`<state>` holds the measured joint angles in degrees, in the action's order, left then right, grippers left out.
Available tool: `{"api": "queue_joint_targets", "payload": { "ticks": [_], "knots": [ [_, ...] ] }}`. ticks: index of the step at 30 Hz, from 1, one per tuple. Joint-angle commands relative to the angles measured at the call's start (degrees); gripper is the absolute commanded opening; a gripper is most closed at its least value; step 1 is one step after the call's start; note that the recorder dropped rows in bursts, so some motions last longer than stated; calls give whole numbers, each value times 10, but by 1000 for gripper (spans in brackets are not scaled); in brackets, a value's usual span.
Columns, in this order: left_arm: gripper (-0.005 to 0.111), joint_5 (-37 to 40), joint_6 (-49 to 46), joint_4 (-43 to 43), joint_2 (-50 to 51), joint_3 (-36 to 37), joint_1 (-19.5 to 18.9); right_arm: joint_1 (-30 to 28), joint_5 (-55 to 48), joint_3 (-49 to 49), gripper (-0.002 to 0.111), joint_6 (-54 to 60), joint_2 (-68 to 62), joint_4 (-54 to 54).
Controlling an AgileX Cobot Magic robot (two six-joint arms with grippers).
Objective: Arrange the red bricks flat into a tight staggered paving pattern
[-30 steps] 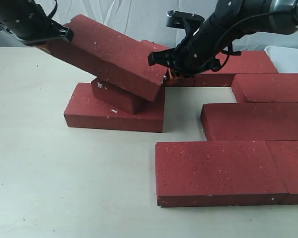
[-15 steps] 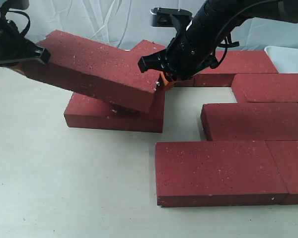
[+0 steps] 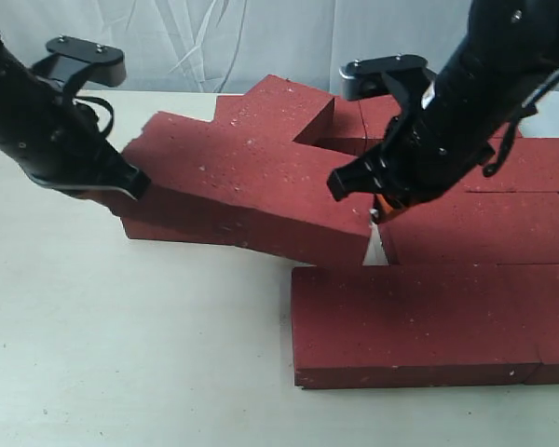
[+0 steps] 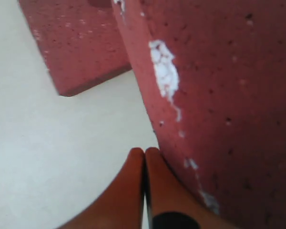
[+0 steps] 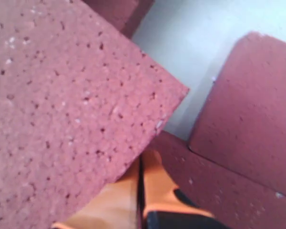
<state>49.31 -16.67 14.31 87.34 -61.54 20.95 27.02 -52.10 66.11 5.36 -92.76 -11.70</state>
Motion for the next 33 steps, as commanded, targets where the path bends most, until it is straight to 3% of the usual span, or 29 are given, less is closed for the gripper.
{"api": "queue_joint_targets", "payload": {
  "ticks": [1,5,13,22,33],
  "knots": [
    [0,-52,-4,101,14,15,77,10,61,-52,-1,-54,57,-7],
    [0,-82,-4,123,34,19,130,10,49,-93,-1,-90,81,51],
    [0,-136,-4,151,92,34,200,10,36,-129,-1,-171,85,170],
    [0,-128,18,87,102,45,201,10,-13,-129,-1,-235,85,286],
    [0,-77,16,67,100,45,168,10,-56,-129,-1,-242,85,328]
  ]
}}
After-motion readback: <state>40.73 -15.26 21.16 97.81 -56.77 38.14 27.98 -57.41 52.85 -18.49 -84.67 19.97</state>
